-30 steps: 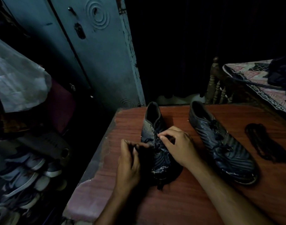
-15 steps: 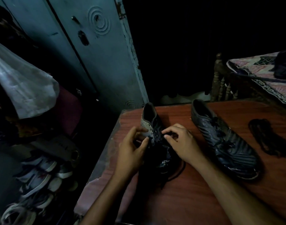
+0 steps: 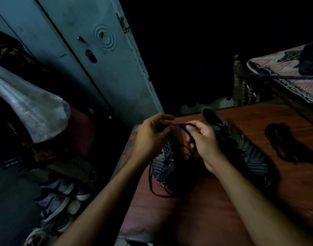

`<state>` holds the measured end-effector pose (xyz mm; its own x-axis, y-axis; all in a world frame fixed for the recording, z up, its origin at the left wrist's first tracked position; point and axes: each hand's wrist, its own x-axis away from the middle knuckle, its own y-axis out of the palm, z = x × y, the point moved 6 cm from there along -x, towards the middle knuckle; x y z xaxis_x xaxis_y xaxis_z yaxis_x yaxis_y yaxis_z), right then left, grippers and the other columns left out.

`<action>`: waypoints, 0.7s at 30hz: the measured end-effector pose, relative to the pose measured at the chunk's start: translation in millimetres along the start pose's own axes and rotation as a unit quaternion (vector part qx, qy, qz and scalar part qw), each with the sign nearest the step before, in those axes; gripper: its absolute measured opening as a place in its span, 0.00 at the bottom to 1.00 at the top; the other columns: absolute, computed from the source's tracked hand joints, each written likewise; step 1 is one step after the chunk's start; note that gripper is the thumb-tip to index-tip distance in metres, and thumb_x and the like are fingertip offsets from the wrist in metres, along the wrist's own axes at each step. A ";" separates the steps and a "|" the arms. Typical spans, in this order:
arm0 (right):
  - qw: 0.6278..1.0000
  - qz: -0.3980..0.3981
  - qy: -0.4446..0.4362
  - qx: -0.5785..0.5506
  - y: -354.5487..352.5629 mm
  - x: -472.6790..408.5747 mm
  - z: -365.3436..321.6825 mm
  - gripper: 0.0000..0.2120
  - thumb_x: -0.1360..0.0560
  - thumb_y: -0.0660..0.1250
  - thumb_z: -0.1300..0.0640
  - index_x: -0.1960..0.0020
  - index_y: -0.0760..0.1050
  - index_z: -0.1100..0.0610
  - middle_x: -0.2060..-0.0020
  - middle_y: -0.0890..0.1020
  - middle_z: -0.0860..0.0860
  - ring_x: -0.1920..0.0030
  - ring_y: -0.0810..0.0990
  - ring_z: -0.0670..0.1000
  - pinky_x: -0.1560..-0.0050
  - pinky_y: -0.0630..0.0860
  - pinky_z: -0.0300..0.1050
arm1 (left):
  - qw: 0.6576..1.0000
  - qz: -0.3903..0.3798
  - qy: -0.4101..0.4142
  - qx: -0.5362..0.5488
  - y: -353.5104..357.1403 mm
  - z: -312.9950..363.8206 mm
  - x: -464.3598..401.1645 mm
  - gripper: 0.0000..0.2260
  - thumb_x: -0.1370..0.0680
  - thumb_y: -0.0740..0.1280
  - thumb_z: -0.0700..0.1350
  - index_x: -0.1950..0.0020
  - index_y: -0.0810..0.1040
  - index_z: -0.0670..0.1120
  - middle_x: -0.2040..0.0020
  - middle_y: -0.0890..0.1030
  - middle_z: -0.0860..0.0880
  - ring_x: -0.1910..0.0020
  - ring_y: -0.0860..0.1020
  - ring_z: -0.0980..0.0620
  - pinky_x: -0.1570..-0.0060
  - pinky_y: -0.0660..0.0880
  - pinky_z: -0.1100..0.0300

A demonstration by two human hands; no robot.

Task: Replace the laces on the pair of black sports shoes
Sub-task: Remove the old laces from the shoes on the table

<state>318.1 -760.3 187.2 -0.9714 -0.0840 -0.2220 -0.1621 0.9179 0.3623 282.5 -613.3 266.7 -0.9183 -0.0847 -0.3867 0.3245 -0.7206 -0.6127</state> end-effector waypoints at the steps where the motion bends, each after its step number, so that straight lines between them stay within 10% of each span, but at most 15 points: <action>1: 1.000 0.031 -0.002 0.004 -5.7 -3.3 1.3 0.09 0.17 0.59 0.65 0.51 0.77 0.59 0.74 0.75 0.45 0.75 0.71 0.44 0.73 0.66 0.36 | 0.999 0.004 0.012 -0.039 -1.7 -8.8 2.1 0.10 0.23 0.75 0.39 0.44 0.85 0.50 0.55 0.87 0.55 0.56 0.84 0.60 0.54 0.82 0.60; 8: 0.952 0.147 -0.176 0.204 -23.7 -7.4 -13.0 0.10 0.24 0.58 0.62 0.52 0.78 0.58 0.59 0.78 0.46 0.56 0.78 0.45 0.53 0.73 0.40 | 0.975 -0.082 0.011 -0.207 16.5 -78.1 61.9 0.07 0.25 0.72 0.51 0.51 0.86 0.51 0.54 0.85 0.51 0.57 0.81 0.56 0.58 0.78 0.56; 13: 0.862 -0.015 -0.129 0.490 3.4 1.9 16.6 0.14 0.30 0.62 0.60 0.47 0.80 0.51 0.51 0.73 0.47 0.49 0.75 0.54 0.45 0.74 0.52 | 0.961 -0.022 -0.010 -0.274 27.2 -88.1 64.6 0.17 0.26 0.66 0.62 0.53 0.83 0.50 0.57 0.78 0.52 0.58 0.78 0.50 0.62 0.73 0.51; 21: 0.860 -0.188 -0.091 0.466 27.6 16.5 31.4 0.07 0.23 0.70 0.51 0.47 0.81 0.51 0.50 0.76 0.44 0.48 0.75 0.45 0.45 0.73 0.44 | 0.990 0.033 -0.120 -0.061 30.3 -109.6 50.8 0.03 0.24 0.75 0.46 0.57 0.83 0.50 0.62 0.84 0.53 0.61 0.81 0.56 0.61 0.75 0.59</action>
<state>303.1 -724.2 165.1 -0.8235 -0.4590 -0.3333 -0.1680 0.7586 -0.6295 270.5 -564.1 153.0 -0.9170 -0.2999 -0.2630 0.3969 -0.6209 -0.6760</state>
